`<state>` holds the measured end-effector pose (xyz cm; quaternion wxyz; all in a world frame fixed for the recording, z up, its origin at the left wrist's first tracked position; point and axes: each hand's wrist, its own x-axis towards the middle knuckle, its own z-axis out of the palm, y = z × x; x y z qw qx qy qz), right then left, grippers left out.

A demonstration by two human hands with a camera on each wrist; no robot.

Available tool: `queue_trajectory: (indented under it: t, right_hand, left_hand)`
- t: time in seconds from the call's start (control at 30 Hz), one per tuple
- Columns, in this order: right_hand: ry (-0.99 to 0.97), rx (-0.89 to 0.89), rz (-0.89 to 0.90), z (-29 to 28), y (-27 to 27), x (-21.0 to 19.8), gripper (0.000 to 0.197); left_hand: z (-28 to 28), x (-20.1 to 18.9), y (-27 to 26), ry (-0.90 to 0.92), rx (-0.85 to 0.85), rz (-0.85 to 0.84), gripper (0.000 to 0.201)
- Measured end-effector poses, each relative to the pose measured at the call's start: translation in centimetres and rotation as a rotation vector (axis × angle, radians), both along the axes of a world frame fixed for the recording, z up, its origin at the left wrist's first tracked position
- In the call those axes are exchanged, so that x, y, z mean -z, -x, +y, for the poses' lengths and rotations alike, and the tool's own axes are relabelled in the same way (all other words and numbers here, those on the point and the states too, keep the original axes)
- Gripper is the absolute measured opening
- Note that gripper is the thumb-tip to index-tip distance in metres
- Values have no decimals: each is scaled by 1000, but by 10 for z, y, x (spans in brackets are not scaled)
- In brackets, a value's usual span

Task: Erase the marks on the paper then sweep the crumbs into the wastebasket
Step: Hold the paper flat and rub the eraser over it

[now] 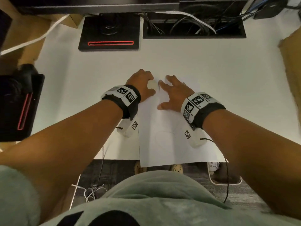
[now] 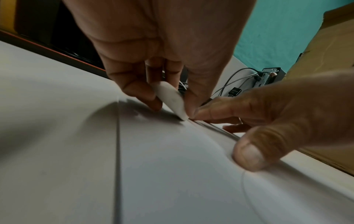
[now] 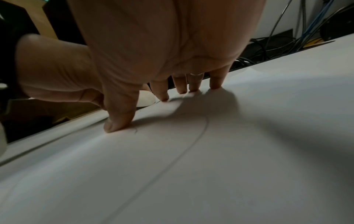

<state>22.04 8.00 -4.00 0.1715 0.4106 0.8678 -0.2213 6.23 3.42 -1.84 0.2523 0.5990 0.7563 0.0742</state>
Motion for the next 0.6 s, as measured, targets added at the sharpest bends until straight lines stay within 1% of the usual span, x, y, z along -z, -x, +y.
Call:
queue_trajectory:
  t: [0.07, 0.13, 0.2, 0.27, 0.33, 0.43, 0.53, 0.6]
  right_hand:
    - [-13, -1, 9, -1, 0, 2, 97]
    - [-38, 11, 32, -1, -1, 4, 89]
    - [-43, 25, 50, 0, -1, 4, 85]
    - [-46, 40, 59, 0, -1, 3, 86]
    - [-55, 46, 53, 1, 1, 1, 89]
    - [-46, 42, 1, 4, 3, -3, 93]
    - [-34, 26, -43, 5, 5, -6, 96]
    - [-29, 20, -51, 5, 4, -7, 97]
  left_hand:
    - [-5, 3, -1, 22, 20, 10, 48]
    - [-8, 3, -2, 35, 30, 16, 49]
    - [-3, 2, -1, 18, 3, 43, 49]
    - [4, -1, 2, 4, -29, 60, 48]
    - [1, -1, 4, 34, -6, 82, 48]
    - [-3, -2, 5, 57, 28, 88, 50]
    - [8, -6, 5, 28, -18, 88, 48]
    - [7, -7, 3, 32, -14, 88, 48]
